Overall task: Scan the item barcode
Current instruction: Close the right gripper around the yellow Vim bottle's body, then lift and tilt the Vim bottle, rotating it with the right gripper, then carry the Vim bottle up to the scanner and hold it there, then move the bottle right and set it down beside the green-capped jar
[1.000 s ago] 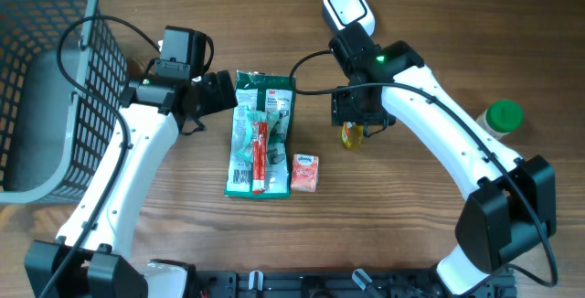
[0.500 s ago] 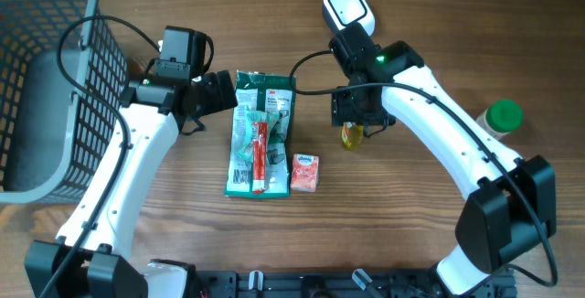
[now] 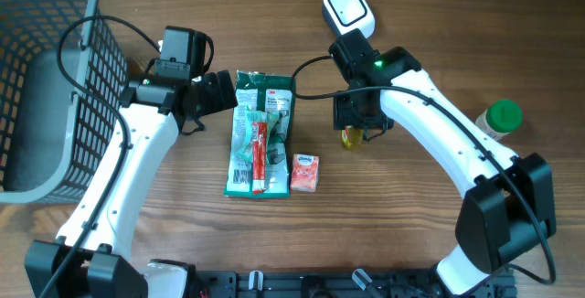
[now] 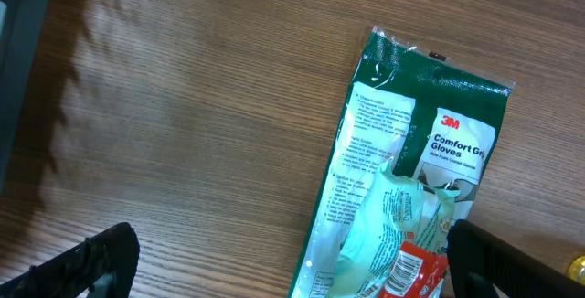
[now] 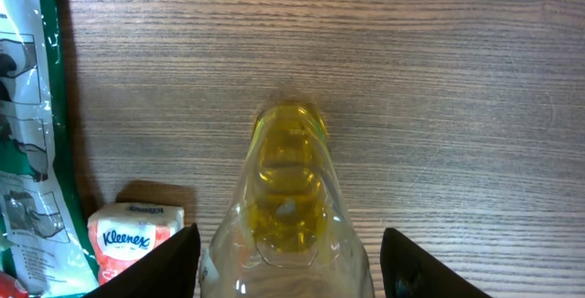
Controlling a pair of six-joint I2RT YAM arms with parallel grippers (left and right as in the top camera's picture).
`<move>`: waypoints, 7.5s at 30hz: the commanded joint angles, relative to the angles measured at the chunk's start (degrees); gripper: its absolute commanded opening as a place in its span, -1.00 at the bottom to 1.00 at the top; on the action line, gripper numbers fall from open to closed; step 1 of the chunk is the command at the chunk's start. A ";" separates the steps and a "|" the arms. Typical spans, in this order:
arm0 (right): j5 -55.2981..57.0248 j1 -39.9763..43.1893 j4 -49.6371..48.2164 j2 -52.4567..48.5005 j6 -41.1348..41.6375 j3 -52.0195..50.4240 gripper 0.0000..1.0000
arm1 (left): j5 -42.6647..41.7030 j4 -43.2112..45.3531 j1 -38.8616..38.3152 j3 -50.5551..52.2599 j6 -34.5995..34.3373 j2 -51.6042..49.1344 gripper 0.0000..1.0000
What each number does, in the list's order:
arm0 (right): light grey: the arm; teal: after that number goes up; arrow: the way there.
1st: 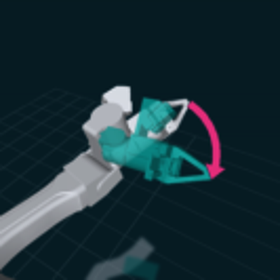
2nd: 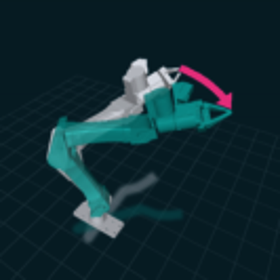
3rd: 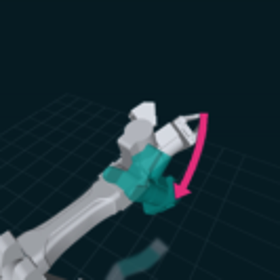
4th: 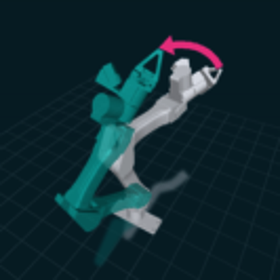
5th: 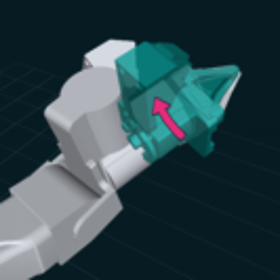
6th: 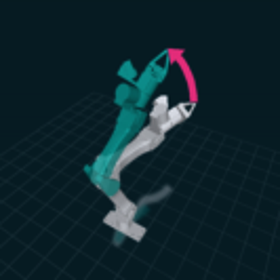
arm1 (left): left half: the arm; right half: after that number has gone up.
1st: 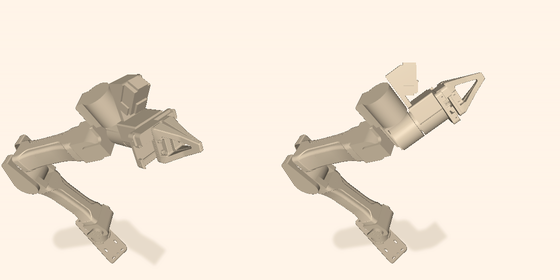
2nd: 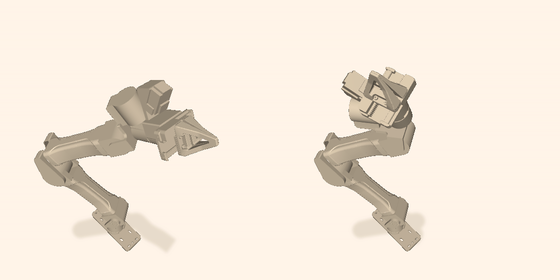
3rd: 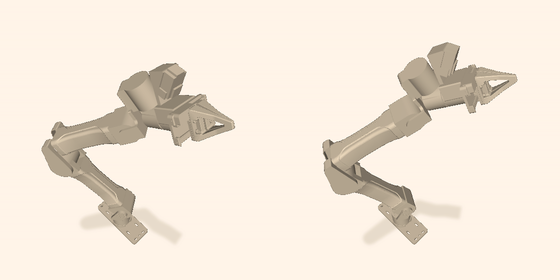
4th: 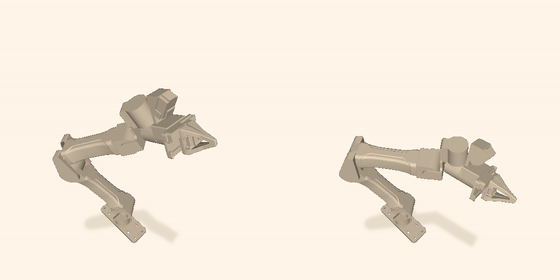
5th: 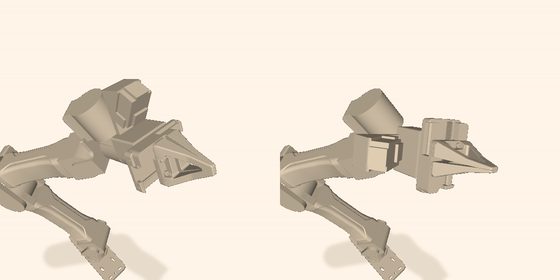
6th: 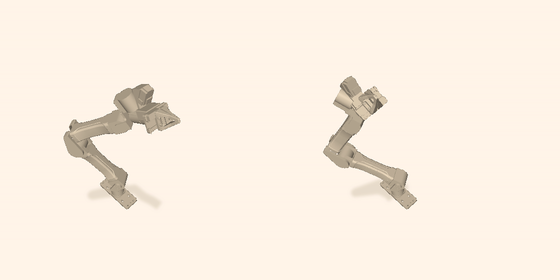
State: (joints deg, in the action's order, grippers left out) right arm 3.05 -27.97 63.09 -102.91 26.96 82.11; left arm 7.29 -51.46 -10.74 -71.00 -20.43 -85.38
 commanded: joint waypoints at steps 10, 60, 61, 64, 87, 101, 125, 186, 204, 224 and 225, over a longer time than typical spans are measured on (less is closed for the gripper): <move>0.70 0.04 -2.23 -0.76 0.17 -1.81 0.09 | 0.50 -0.04 0.26 -0.90 0.70 0.48 1.00; -51.58 13.03 0.52 17.97 -21.11 -1.99 -0.91 | 0.50 -0.04 0.26 -0.90 0.70 0.48 1.00; -53.64 12.98 0.79 17.99 -22.34 -1.99 -0.91 | 0.50 -0.04 0.26 -0.90 0.70 0.48 1.00; -59.78 12.57 1.44 17.99 -24.72 -1.99 -0.91 | 0.50 -0.04 0.26 -0.90 0.70 0.48 1.00; -73.02 9.97 14.60 18.01 -44.96 -1.99 -0.89 | 0.52 -0.04 0.26 -0.90 0.70 0.48 1.00; -73.92 9.97 14.80 18.01 -44.74 -1.99 -0.89 | 0.50 -0.04 0.26 -0.90 0.68 0.48 1.00; -74.66 9.92 18.88 18.05 -42.16 -1.99 -0.90 | 0.50 -0.04 0.26 -0.90 0.70 0.48 1.00; 28.83 2.16 -8.11 -20.55 -32.96 45.48 -0.91 | 0.50 -0.04 0.26 -0.90 0.70 0.48 1.00; 56.46 -3.23 -26.86 -36.26 -50.95 45.38 -0.90 | 0.50 -0.04 0.26 -0.90 0.70 0.48 1.00; 58.64 -3.58 -27.69 -34.05 -47.89 44.98 -0.90 | 0.50 -0.07 0.26 -0.90 0.70 0.48 1.00; 58.60 -3.58 -27.43 -32.54 -47.19 44.98 -0.92 | 0.50 -0.04 0.26 -0.90 0.70 0.48 1.00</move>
State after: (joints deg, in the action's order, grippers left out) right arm 58.17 -31.31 35.73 -141.45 -22.48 126.87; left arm 7.29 -51.46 -10.74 -71.00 -20.43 -85.38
